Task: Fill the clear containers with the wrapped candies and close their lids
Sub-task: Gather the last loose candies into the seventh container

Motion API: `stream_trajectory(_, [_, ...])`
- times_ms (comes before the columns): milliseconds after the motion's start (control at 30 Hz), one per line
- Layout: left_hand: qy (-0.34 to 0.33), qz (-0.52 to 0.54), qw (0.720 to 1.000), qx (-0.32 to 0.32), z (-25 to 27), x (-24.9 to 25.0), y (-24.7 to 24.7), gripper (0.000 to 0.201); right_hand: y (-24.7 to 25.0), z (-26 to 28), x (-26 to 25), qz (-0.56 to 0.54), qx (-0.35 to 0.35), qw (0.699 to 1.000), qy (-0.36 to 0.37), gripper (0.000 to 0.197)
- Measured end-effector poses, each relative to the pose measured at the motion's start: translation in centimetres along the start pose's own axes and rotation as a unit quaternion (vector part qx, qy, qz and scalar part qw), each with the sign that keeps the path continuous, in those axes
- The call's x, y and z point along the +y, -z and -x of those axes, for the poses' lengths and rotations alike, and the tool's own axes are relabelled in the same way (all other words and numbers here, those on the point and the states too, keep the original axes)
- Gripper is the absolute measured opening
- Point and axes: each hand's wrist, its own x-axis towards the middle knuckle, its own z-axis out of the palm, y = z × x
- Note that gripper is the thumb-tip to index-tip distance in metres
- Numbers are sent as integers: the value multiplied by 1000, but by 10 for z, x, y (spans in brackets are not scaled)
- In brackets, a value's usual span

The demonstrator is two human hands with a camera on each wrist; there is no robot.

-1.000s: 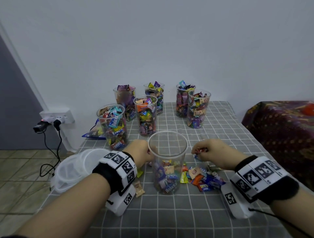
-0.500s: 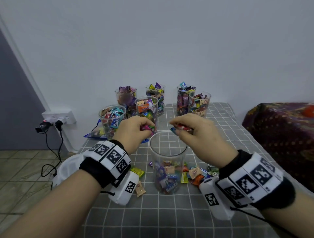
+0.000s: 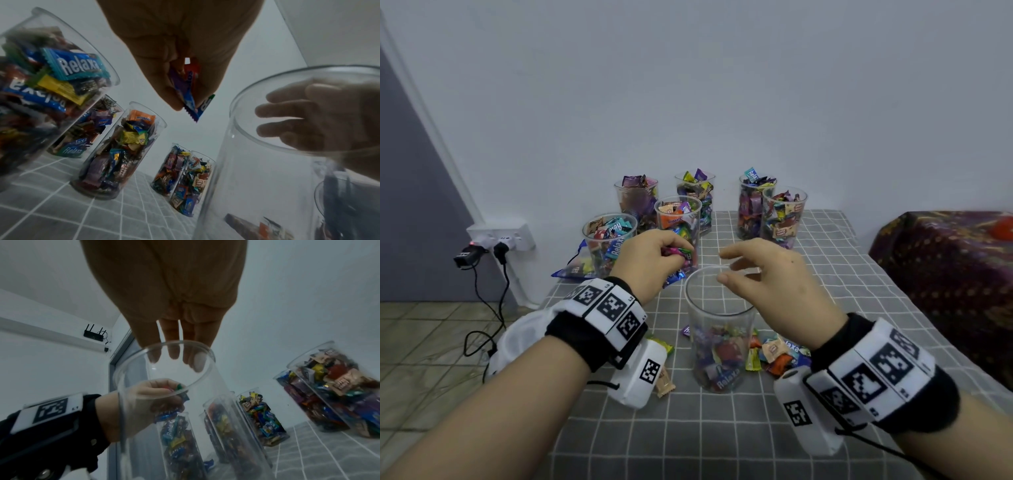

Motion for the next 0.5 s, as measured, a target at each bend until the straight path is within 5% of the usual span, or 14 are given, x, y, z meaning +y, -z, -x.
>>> stream_trajectory(100, [-2, 4, 1000, 0, 0, 1, 2, 19, -5, 10, 10, -83, 34, 996, -21, 43])
stream_trajectory(267, [-14, 38, 999, 12, -2, 4, 4, 22, -19, 25, 28, -245, -79, 956, -137, 104])
stream_trajectory(367, [-25, 73, 997, 11, -3, 12, 4, 26, -25, 29, 34, -258, -100, 951, -140, 110])
stream_trajectory(500, [-62, 117, 991, 1, -3, 25, -1, 37, -23, 30, 31, -260, -97, 950, -141, 94])
